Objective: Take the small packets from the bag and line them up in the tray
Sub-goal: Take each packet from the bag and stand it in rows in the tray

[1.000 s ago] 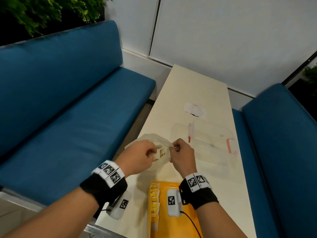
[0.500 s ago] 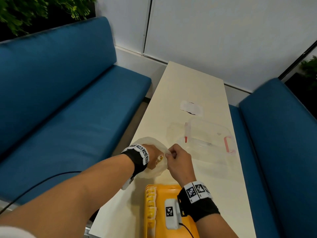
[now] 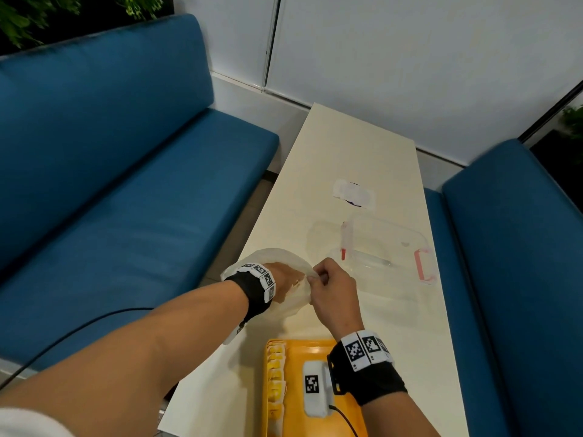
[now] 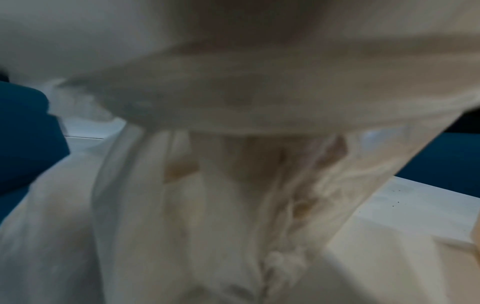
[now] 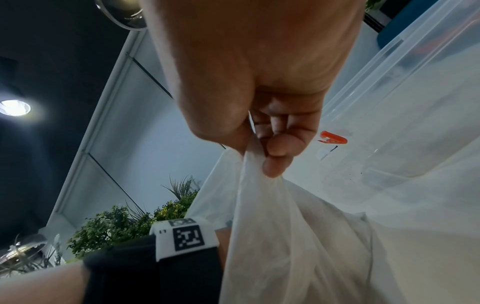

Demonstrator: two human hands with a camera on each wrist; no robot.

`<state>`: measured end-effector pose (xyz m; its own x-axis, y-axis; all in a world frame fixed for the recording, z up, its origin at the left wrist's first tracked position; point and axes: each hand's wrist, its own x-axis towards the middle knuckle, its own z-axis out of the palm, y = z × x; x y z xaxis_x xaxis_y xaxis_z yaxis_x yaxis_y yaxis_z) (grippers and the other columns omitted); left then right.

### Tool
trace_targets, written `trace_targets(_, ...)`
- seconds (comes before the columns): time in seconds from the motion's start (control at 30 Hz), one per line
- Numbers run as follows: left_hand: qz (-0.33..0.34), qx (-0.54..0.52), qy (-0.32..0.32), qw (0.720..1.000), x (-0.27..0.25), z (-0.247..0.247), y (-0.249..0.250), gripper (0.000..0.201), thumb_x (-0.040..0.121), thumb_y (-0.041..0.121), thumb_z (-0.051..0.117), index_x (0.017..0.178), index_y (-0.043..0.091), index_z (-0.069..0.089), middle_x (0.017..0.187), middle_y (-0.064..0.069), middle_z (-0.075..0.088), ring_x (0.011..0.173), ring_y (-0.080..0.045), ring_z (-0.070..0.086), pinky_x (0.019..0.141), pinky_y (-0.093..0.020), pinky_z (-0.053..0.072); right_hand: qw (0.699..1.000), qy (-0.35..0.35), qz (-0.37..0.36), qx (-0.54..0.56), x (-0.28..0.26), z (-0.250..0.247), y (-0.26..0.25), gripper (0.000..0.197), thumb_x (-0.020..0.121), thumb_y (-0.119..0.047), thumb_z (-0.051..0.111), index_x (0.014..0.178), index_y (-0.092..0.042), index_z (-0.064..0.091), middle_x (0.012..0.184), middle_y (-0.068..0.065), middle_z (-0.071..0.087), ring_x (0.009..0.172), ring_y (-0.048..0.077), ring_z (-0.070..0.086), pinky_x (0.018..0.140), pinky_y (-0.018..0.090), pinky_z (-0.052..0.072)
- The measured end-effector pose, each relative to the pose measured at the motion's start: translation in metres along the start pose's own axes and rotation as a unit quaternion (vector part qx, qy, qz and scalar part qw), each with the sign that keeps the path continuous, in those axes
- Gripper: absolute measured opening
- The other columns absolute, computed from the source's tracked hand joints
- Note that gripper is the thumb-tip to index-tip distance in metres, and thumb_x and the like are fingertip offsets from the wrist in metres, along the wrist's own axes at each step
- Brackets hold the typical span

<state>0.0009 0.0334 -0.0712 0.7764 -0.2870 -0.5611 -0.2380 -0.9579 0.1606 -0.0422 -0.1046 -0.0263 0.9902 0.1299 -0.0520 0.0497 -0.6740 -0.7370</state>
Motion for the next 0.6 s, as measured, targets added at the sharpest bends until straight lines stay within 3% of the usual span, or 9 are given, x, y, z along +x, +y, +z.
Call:
trace_targets(0.17, 0.012, -0.017, 0.003, 1.0, 0.001, 0.001, -0.003, 0.028, 0.097, 0.01, 0.06, 0.125, 0.007, 0.058, 0.128, -0.012, 0.064, 0.116, -0.031, 0.062, 0.086, -0.034, 0.044, 1.0, 0.005, 0.003, 0.008, 0.001, 0.0, -0.001, 0.012, 0.094, -0.013, 0.061, 0.083, -0.019, 0.058, 0.07, -0.002, 0.064, 0.066, 0.018, 0.062, 0.063, 0.033, 0.054)
trace_targets(0.3, -0.014, -0.06, 0.007, 0.998, 0.003, 0.012, -0.003, 0.018, 0.102, 0.012, 0.053, 0.118, 0.007, 0.061, 0.137, -0.013, 0.061, 0.114, -0.031, 0.06, 0.098, -0.034, 0.045, 1.0, 0.001, 0.007, 0.008, -0.001, 0.001, 0.0, 0.013, 0.094, -0.013, 0.061, 0.083, -0.02, 0.058, 0.071, -0.002, 0.064, 0.067, 0.018, 0.063, 0.066, 0.037, 0.058)
trace_targets(0.4, -0.021, -0.146, 0.049, 0.988, 0.002, 0.015, -0.004, 0.038, 0.106, 0.012, 0.046, 0.143, 0.007, 0.052, 0.147, -0.013, 0.054, 0.133, -0.028, 0.052, 0.105, -0.03, 0.04, 1.0, 0.007, 0.023, 0.02, 0.0, 0.001, 0.003, 0.015, 0.094, -0.013, 0.061, 0.081, -0.022, 0.058, 0.072, -0.001, 0.065, 0.069, 0.02, 0.066, 0.069, 0.042, 0.059)
trace_targets(0.6, -0.015, -0.215, 0.079, 0.973, -0.004, 0.01, 0.003, 0.042, 0.11, 0.015, 0.034, 0.149, 0.005, 0.045, 0.151, -0.017, 0.049, 0.139, -0.031, 0.045, 0.11, -0.034, 0.034, 0.997, 0.029, 0.052, 0.044, 0.004, -0.007, 0.004, 0.017, 0.091, -0.011, 0.061, 0.078, -0.021, 0.058, 0.071, 0.003, 0.066, 0.064, 0.024, 0.068, 0.059, 0.043, 0.06)
